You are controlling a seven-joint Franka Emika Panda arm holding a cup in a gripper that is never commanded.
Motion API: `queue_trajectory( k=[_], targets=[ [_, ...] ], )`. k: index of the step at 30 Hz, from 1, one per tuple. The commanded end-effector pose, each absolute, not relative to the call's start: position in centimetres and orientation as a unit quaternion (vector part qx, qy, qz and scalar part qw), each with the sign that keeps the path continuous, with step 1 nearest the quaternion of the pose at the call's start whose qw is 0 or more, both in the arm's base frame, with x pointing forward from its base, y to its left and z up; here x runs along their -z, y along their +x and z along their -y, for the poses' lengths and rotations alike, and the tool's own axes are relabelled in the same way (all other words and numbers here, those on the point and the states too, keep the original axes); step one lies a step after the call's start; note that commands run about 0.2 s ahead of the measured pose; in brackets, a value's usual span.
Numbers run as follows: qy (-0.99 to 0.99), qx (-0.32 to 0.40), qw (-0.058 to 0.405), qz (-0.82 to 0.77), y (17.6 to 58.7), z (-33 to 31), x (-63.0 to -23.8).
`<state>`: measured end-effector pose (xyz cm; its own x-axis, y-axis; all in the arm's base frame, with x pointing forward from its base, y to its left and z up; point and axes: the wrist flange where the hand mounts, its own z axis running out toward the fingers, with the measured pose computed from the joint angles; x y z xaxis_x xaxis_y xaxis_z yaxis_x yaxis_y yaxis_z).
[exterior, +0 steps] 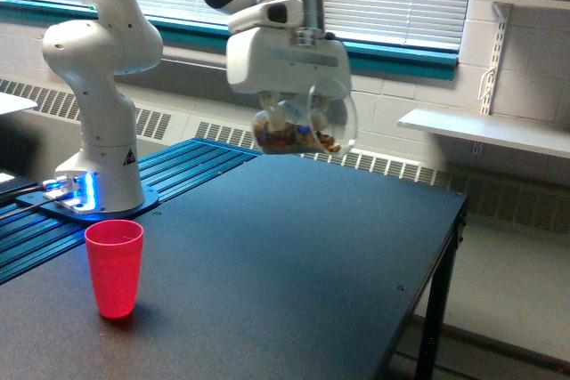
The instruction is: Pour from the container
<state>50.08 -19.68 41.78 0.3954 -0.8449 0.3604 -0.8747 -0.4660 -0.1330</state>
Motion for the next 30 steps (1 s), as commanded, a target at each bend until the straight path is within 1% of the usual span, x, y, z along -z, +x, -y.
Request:
queue_trajectory(
  k=[1,4,7,19,30],
  targets=[
    [0.813,-0.193,0.048,0.547,47.4,19.8,-41.7],
    [0.816,-0.191,0.067,0.541,46.1,19.7,-41.2],
    [0.815,-0.191,0.067,0.542,45.1,18.9,-41.0],
    [0.81,-0.169,0.093,0.553,40.6,16.9,-38.5],
    [0.794,-0.152,0.112,0.578,36.5,15.5,-37.1]
  ],
)
